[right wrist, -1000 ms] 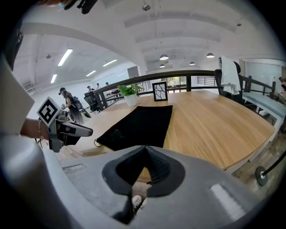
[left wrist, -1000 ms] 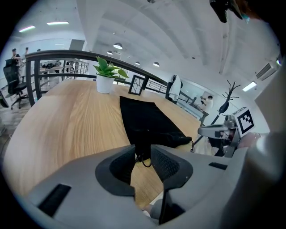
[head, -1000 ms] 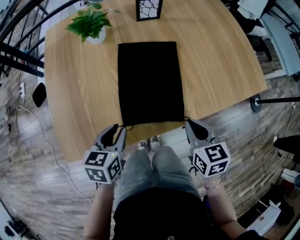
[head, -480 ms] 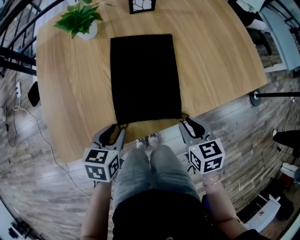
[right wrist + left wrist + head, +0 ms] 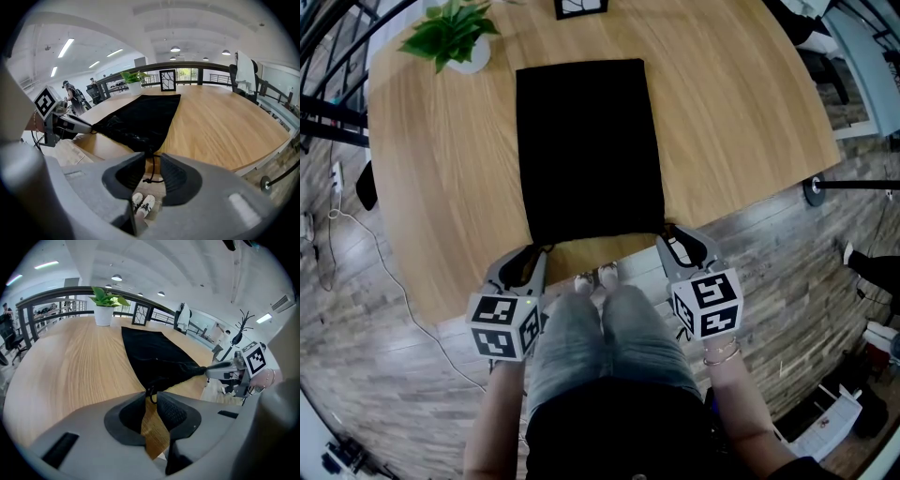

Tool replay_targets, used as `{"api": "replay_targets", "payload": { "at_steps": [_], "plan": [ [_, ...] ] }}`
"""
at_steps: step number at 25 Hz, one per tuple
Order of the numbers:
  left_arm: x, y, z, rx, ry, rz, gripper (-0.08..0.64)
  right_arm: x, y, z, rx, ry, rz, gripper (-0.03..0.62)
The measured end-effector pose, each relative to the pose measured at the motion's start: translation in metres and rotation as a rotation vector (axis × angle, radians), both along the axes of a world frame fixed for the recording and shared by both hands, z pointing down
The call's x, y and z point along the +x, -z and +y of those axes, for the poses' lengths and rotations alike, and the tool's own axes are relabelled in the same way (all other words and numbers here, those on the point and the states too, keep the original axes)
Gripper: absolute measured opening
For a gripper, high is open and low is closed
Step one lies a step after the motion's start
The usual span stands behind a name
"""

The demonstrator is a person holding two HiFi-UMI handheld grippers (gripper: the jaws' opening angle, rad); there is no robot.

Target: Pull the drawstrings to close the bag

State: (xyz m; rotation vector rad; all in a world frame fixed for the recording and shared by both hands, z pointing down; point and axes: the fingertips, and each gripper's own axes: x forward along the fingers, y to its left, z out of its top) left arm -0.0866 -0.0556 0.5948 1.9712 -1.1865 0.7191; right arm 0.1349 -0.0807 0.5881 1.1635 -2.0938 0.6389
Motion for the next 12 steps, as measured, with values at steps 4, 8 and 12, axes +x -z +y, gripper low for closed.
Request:
{"api": "replay_targets", "payload": {
  "at_steps": [4,8,12],
  "plan": [
    [0.0003,-0.0021,-0.0006,-0.003,0.003,-0.016,0.054,-0.0016,-0.0026,0.0007,-0.006,0.008,-0.006,0.06],
    [0.0001,-0.0038,-0.0013,-0.005,0.01,-0.016,0.04,-0.0027,-0.0043,0.001,-0.012,0.006,-0.015,0.015],
    [-0.0005,-0.0002,-0.0011,0.008,0.013,-0.021,0.026,-0.0028,-0.0003,0.0022,-0.008,0.014,-0.024,0.008]
  ]
}}
